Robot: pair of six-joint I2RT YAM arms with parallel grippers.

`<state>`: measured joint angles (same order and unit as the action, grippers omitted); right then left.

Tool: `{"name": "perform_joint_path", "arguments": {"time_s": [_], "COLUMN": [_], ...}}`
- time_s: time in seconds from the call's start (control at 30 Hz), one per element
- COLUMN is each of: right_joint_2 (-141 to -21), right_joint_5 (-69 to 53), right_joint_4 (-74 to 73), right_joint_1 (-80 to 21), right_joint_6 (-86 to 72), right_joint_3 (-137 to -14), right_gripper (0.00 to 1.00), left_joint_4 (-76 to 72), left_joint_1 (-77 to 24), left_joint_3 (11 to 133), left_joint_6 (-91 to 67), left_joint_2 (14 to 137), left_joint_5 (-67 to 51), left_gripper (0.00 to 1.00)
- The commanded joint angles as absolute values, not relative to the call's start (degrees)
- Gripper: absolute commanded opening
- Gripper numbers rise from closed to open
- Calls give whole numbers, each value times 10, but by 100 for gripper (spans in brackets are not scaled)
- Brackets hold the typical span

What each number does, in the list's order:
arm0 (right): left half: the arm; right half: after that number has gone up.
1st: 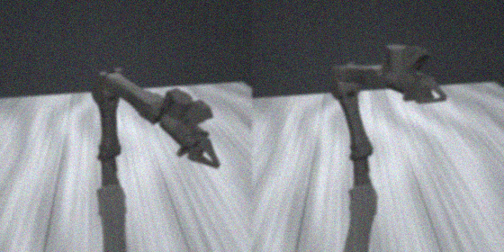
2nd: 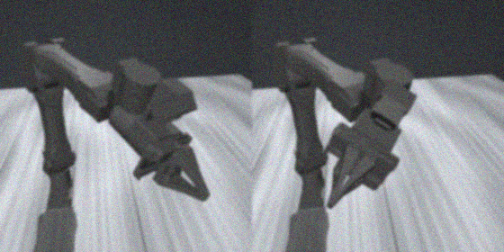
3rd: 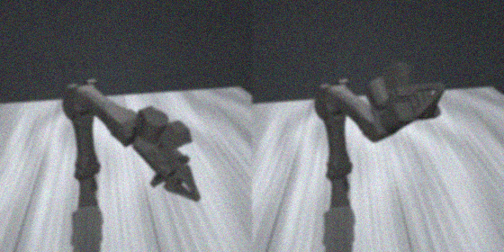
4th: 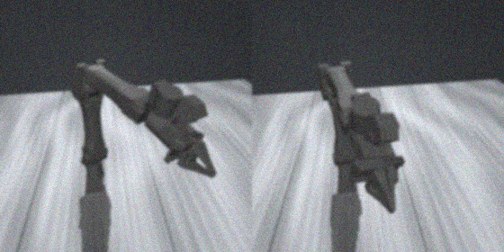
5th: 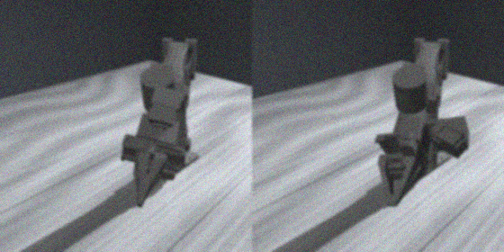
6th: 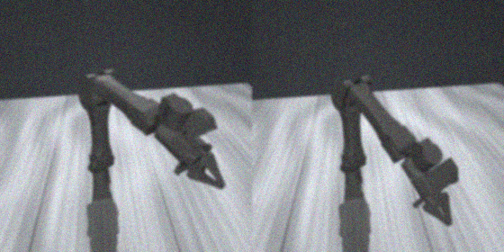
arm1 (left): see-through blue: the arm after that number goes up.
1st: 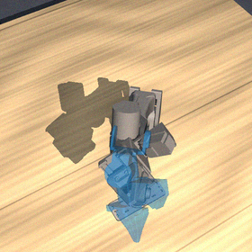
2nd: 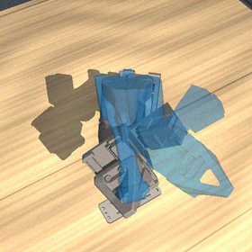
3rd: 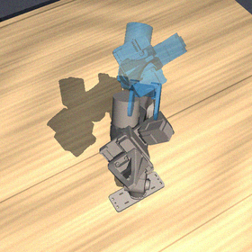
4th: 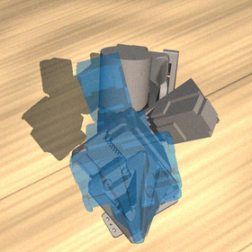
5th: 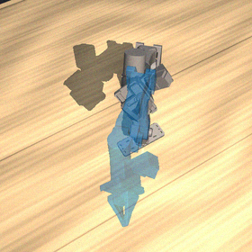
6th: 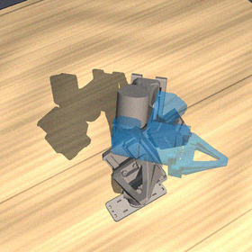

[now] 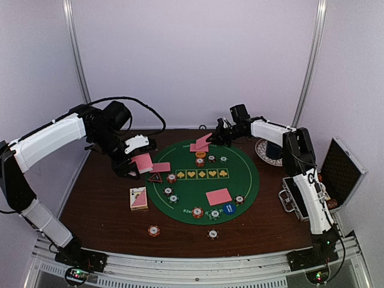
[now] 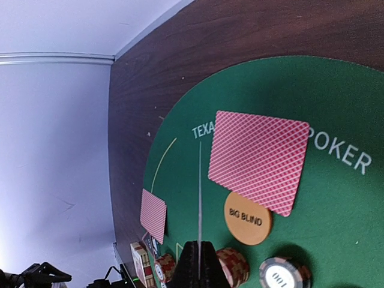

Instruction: Distribute texas hold em gaming equipment

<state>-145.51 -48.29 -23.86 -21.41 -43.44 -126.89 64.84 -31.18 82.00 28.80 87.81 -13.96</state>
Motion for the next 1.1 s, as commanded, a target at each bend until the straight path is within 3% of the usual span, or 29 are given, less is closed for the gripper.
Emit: {"name": "perform_joint_path", "arguments": {"time_s": [0.0, 0.3, 0.43, 0.9, 0.93, 0.97, 1.07], "right_joint_2": [-1477, -1521, -1520, -1453, -1448, -1442, -1425], "right_joint_5": [-457, -456, -455, -425, -424, -423, -415], "right_joint_4": [-232, -209, -220, -305, -311, -316, -332], "right_joint_1": [-203, -198, -201, -207, -207, -208, -208], "right_joint_6": [-437, -452, -442, -353, -347, -342, -328], "right_joint_3": [-1309, -1327, -1330, -1333, -1333, -1333, -1333], "right_gripper": [0, 7, 16, 64, 85, 98, 99], "left_joint_4": [639, 640, 640, 641, 641, 641, 641], "left_joint_1": [-310, -310, -310, -310, -310, -310, -310], "left_joint_3": [838, 837, 837, 840, 840, 840, 840], "left_joint_6": [290, 291, 293, 292, 292, 292, 292], "left_joint_2": [879, 880, 881, 881, 881, 880, 878], "left_joint_5": [-144, -145, -145, -142, -143, -144, -142], "left_gripper": [0, 0, 0, 0, 0, 0, 0]}}
